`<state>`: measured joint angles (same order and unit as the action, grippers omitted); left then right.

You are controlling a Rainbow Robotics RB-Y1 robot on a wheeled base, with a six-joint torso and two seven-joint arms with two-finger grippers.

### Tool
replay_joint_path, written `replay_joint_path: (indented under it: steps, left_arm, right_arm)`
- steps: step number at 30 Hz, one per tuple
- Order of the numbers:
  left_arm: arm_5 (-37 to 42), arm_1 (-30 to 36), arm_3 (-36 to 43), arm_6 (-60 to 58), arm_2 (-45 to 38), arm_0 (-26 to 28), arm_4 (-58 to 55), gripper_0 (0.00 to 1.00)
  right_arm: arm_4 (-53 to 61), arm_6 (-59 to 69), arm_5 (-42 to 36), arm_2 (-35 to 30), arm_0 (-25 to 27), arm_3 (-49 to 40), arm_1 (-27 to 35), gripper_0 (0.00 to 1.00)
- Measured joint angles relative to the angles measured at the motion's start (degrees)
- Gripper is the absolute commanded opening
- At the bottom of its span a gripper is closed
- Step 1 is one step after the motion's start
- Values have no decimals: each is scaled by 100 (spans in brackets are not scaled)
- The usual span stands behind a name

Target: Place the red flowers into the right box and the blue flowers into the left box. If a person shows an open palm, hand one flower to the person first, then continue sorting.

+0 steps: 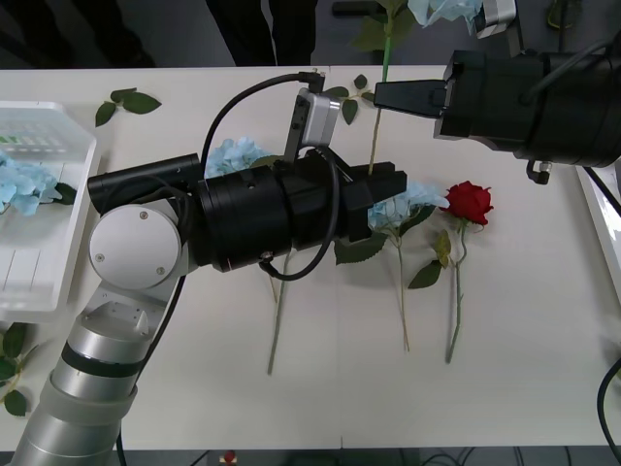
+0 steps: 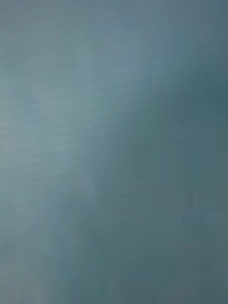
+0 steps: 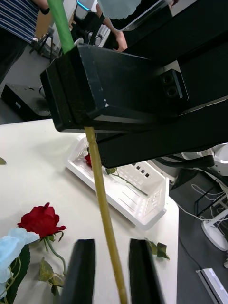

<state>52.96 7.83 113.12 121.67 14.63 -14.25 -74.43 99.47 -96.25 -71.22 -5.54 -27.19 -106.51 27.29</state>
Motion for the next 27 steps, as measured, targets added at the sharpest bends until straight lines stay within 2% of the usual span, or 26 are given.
replay_joint_path:
  steps: [4, 6, 7, 8, 9, 10, 19, 22, 27]
  left_arm:
    - [0, 0, 0, -13, 0, 0, 0, 0]
    - [0, 0, 0, -40, 0, 0, 0, 0]
    - [0, 0, 0, -43, 0, 0, 0, 0]
    - [0, 0, 0, -44, 0, 0, 0, 0]
    - [0, 0, 0, -44, 0, 0, 1, 0]
    - [0, 0, 0, -45, 0, 0, 1, 0]
    - [35, 92, 0, -344, -52, 0, 1, 0]
    - [531, 236, 10, -430, -388, -6, 1, 0]
    - [1431, 542, 257, -872, -1437, -7, 1, 0]
  right_arm:
    - [7, -109, 0, 0, 0, 0, 0, 0]
    - [15, -176, 0, 0, 0, 0, 0, 6]
    - [20, -175, 0, -1, 0, 0, 0, 36]
    - [28, -176, 0, -3, 0, 0, 0, 60]
    - [36, -176, 0, -5, 0, 0, 0, 92]
    - [38, -176, 0, -6, 0, 0, 0, 100]
    - [122, -318, 96, -8, 0, -3, 0, 100]
    - [152, -346, 100, -15, 0, -3, 0, 100]
    - [152, -346, 99, -98, 0, -6, 0, 100]
